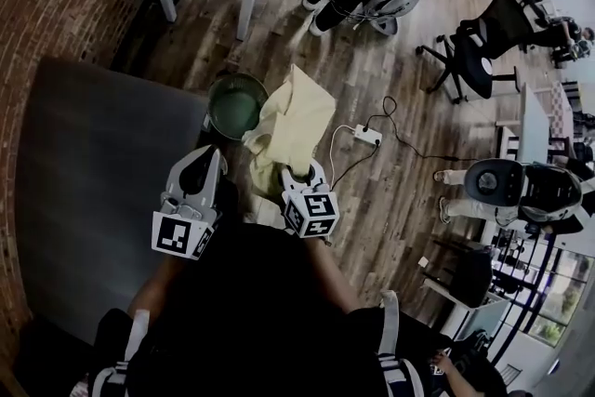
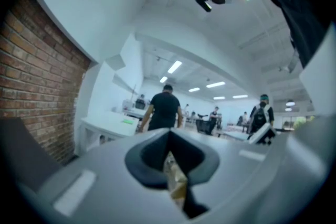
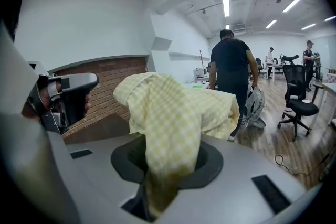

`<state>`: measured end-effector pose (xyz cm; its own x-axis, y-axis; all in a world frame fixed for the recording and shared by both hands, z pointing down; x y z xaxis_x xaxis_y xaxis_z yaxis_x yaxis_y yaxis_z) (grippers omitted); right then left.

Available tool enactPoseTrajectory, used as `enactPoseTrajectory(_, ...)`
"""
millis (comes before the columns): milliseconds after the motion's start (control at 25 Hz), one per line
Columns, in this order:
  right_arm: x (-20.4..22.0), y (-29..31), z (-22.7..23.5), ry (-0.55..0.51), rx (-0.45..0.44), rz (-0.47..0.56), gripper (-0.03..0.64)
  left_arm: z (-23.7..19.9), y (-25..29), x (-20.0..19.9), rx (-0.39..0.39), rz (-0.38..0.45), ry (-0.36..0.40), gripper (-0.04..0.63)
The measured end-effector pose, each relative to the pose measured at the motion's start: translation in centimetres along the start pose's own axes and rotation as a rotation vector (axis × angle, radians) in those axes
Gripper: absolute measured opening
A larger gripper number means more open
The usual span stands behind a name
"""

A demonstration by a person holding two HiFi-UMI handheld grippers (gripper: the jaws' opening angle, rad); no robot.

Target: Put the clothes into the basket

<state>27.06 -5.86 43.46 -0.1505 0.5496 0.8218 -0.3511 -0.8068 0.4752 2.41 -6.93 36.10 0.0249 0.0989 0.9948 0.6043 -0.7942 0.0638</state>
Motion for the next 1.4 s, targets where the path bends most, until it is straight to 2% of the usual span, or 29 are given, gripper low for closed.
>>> enactPoseTrajectory(640, -2.8, 8.9, -3.5, -0.01, 0.035, -0.056, 0.1, -10.6, 3.6, 1.4, 0.026, -0.019, -0.043, 0.003)
enactPoseTrajectory(1000, -2.8, 11.2, -2.8, -0.007, 0.037, -0.128, 0.1, -12.1, 5.7, 2.3, 0.026, -0.035, -0.08, 0.003)
enactPoseTrajectory(1400, -4.8, 14.5, 1.4, -0.006, -0.047, -0.167, 0.1, -11.4, 10.1, 1.8, -0.066, -0.062, -0.056, 0.003)
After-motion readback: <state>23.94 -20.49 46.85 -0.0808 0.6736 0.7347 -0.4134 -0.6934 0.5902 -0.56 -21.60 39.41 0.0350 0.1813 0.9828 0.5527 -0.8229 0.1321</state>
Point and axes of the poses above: the fingertips, and each gripper's own axes: y forward along the fingers, z to its right, x out of its underside, the point moved 10 cm from there along -y, backward along the fingers, and after that the axes turned 7 degrees about y, right-handed, at the moved point
